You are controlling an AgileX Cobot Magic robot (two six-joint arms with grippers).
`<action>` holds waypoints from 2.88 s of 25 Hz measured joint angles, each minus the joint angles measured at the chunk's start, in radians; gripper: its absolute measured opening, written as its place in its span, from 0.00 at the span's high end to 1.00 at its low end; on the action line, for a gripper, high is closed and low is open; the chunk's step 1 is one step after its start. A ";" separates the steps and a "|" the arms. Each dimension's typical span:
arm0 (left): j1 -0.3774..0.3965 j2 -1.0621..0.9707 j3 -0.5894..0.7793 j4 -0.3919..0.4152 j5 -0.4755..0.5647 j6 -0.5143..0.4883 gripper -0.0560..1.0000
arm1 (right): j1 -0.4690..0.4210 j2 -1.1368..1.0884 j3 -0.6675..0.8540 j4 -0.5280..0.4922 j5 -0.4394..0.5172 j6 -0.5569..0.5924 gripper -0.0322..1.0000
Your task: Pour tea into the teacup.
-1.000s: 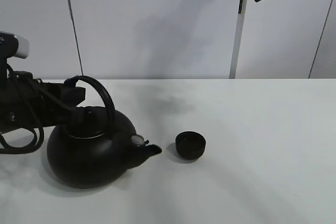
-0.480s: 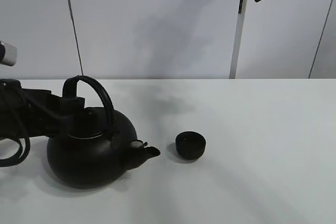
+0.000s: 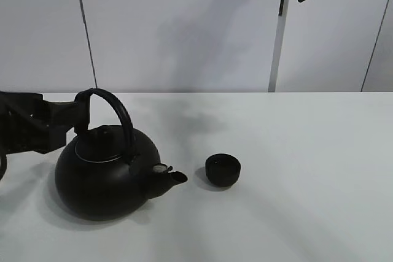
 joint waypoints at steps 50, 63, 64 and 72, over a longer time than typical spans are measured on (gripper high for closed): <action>0.049 -0.089 -1.198 -0.495 2.164 -0.034 0.29 | 0.000 0.000 0.000 0.010 0.039 0.000 0.35; 0.050 -0.087 -1.198 -0.494 2.156 -0.076 0.29 | 0.000 0.012 0.000 0.012 0.231 -0.031 0.35; 0.050 -0.087 -1.198 -0.494 2.157 -0.078 0.29 | 0.000 0.013 0.000 0.012 0.239 -0.032 0.35; 0.050 -0.087 -1.198 -0.460 2.164 -0.079 0.29 | 0.003 0.013 0.000 0.012 0.306 -0.038 0.35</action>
